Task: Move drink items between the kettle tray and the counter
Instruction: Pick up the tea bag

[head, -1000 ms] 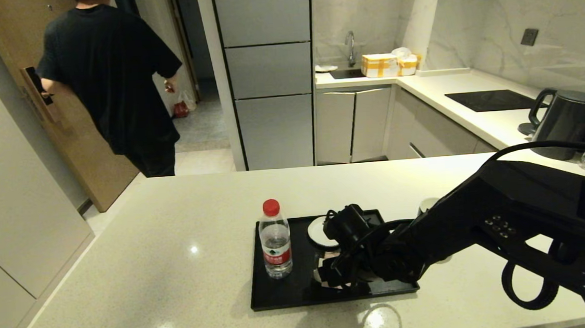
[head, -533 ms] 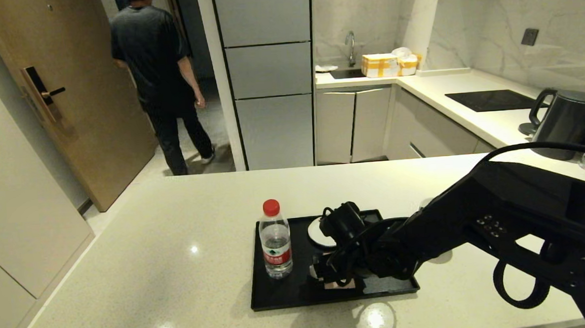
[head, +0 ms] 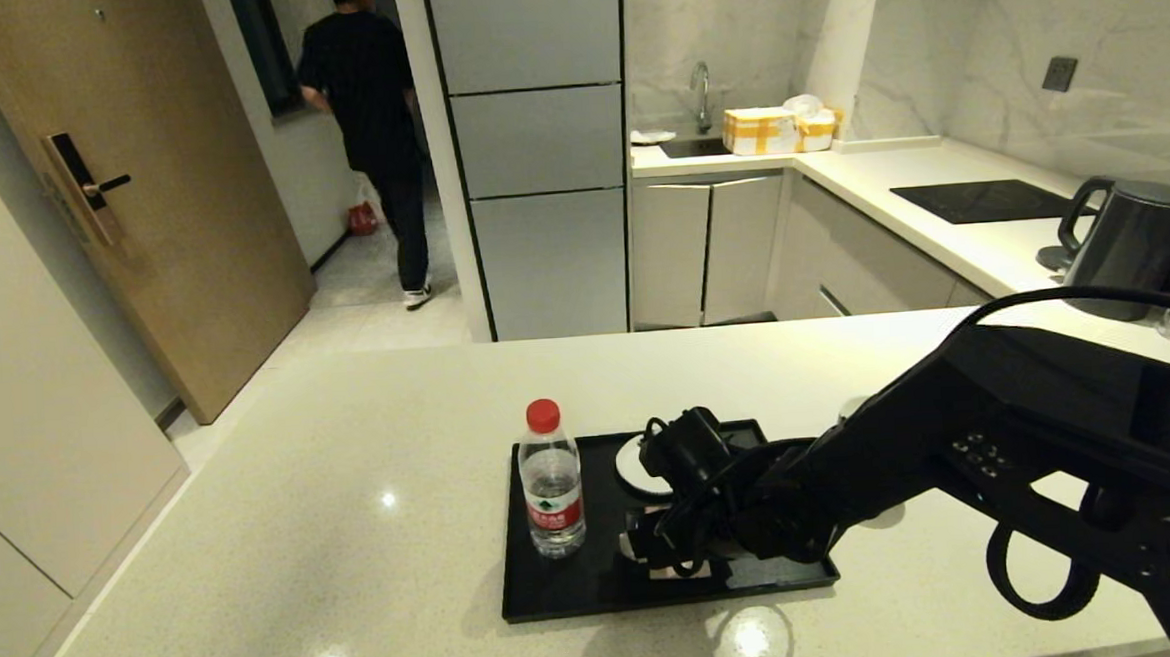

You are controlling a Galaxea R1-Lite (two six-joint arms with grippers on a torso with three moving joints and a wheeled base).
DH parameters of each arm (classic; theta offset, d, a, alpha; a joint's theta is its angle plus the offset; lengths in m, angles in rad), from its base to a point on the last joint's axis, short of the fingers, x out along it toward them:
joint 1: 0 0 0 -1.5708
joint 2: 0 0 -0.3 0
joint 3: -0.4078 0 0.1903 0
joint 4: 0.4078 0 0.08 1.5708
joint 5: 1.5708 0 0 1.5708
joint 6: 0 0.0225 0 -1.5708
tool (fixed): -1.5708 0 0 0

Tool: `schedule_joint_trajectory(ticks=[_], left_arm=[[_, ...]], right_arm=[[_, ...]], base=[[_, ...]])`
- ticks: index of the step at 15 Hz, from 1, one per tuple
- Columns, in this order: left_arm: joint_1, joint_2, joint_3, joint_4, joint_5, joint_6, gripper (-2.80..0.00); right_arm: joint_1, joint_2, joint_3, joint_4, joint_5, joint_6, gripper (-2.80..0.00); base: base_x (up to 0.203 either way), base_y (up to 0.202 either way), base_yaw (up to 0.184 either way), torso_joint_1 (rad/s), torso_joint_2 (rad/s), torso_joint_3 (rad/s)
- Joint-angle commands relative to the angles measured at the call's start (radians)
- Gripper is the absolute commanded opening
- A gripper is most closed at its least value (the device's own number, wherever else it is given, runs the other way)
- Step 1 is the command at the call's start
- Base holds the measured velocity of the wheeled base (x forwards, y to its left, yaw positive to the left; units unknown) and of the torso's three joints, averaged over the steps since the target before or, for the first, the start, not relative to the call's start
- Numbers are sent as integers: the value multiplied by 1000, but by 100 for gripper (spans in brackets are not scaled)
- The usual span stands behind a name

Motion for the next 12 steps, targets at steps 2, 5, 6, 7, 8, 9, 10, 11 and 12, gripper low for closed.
schedule_joint_trajectory(ticks=[2, 5, 6, 7, 8, 9, 10, 11, 12], left_arm=[[0, -2, 2, 0, 0, 0, -280], [0, -2, 2, 0, 0, 0, -280], [0, -2, 2, 0, 0, 0, -280], [0, -2, 2, 0, 0, 0, -280], [0, -2, 2, 0, 0, 0, -280], [0, -2, 2, 0, 0, 0, -280], [0, -2, 2, 0, 0, 0, -280], [0, -2, 2, 0, 0, 0, -280], [0, -2, 2, 0, 0, 0, -280]], right_arm=[[0, 2, 0, 0, 0, 3, 0], [1, 2, 0, -1, 0, 3, 0], [1, 2, 2, 0, 0, 3, 0], [1, 2, 3, 0, 0, 3, -280], [1, 1, 3, 2, 0, 4, -280], [1, 2, 3, 2, 0, 3, -280], [1, 1, 5, 2, 0, 3, -280], [1, 1, 5, 2, 0, 4, -280], [1, 1, 6, 2, 0, 4, -280]], base=[[0, 0, 0, 0, 0, 0], [0, 0, 0, 0, 0, 0], [0, 0, 0, 0, 0, 0], [0, 0, 0, 0, 0, 0], [0, 0, 0, 0, 0, 0], [0, 0, 0, 0, 0, 0], [0, 0, 0, 0, 0, 0], [0, 0, 0, 0, 0, 0], [0, 0, 0, 0, 0, 0]])
